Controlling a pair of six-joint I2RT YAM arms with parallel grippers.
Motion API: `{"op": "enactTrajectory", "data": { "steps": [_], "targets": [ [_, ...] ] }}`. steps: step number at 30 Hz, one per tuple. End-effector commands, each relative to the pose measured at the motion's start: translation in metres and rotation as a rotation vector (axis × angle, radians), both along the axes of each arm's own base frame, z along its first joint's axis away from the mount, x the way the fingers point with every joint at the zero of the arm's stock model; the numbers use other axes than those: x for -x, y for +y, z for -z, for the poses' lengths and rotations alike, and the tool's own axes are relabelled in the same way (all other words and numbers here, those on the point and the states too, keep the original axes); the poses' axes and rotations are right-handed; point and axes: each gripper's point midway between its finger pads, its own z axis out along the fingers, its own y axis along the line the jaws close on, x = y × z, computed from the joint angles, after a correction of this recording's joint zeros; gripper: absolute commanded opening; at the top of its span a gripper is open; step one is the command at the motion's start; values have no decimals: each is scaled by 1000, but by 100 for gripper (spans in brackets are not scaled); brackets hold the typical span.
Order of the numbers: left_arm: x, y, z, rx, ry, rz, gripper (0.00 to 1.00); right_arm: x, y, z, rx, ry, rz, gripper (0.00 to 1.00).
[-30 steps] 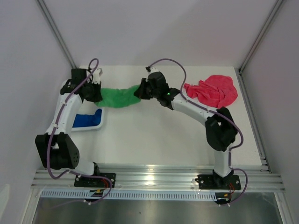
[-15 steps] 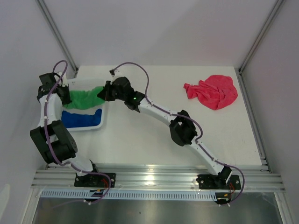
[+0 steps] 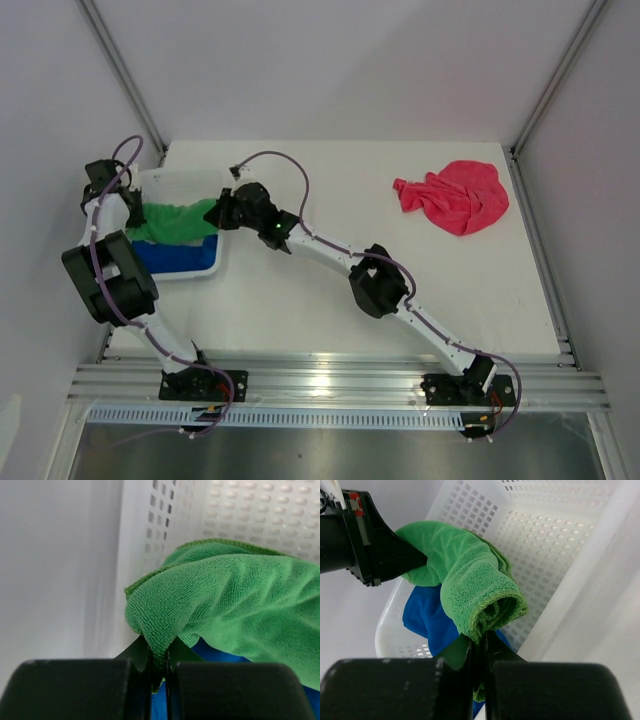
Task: Roll the towels
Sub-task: Place the rolled towel into the container
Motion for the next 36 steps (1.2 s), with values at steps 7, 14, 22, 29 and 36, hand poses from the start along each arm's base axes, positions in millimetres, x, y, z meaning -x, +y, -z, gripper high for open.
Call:
{"op": "enactTrajectory", "data": {
  "steps": [7, 14, 22, 29, 36],
  "targets": [
    [-17, 23, -14, -67, -33, 4, 7, 3, 2, -29, -18, -46, 15, 44],
    [-21, 18, -5, -40, -7, 45, 18, -3, -19, -61, 25, -125, 89, 54],
    [-21, 32, -13, -104, 0, 5, 42, -1, -27, -76, 55, -155, 91, 55],
    [-27, 26, -52, -235, -44, 18, 50, 6, -25, -82, 51, -165, 56, 56],
    [-30, 24, -83, -319, -80, 2, 54, 11, -32, -92, 75, -197, 53, 57]
  ]
}}
